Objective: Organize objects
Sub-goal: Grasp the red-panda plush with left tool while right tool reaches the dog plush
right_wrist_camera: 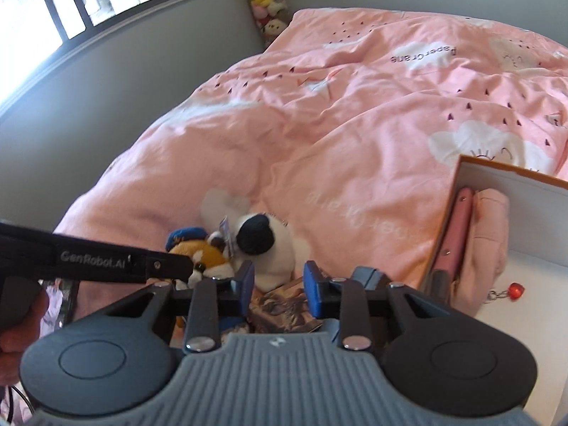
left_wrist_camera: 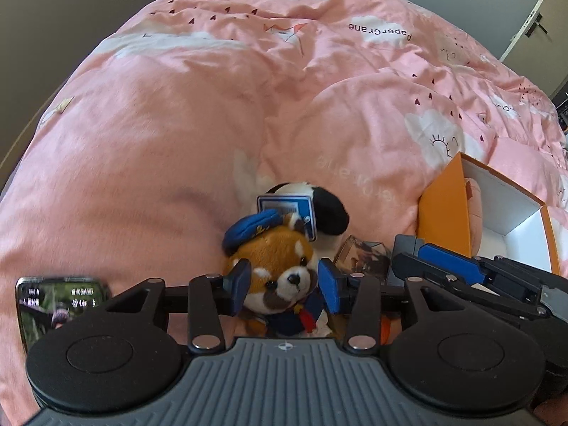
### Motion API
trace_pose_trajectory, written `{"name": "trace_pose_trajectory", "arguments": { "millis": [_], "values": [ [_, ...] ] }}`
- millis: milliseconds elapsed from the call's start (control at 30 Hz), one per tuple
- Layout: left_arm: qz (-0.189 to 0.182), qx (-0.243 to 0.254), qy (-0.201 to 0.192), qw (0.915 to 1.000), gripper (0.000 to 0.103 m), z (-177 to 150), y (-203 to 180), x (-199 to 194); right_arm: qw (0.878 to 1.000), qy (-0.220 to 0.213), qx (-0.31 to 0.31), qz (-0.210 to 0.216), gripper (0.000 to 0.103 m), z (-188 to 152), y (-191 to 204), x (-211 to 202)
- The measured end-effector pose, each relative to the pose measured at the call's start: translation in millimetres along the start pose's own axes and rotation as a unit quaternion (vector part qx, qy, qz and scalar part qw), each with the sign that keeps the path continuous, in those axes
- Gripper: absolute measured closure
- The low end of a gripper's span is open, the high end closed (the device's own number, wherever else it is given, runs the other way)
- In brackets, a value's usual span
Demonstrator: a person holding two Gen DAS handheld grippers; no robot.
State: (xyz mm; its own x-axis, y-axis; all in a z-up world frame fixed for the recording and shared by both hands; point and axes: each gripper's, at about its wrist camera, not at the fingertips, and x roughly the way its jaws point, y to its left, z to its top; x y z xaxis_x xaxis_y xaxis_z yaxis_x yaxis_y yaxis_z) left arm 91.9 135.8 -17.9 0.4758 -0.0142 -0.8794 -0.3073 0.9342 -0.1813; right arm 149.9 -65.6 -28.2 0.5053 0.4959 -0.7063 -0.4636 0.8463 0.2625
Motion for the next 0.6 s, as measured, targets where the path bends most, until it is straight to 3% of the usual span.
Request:
{"name": "trace_pose_trajectory", "arguments": {
  "millis": [300, 600],
  "values": [
    [0.013, -0.029, 0.031, 0.999, 0.046, -25.2, -2.5, 30.1, 1.0, 0.015, -0.006, -0.013, 0.069, -10.2, 4.7, 5.2],
    [0.018, -0.083, 0.011, 0.9963, 0.039, -25.7, 4.0, 56.2, 0.999, 0.016, -0.02, -0.035, 0.067, -11.7, 4.2, 10.6]
  ]
}}
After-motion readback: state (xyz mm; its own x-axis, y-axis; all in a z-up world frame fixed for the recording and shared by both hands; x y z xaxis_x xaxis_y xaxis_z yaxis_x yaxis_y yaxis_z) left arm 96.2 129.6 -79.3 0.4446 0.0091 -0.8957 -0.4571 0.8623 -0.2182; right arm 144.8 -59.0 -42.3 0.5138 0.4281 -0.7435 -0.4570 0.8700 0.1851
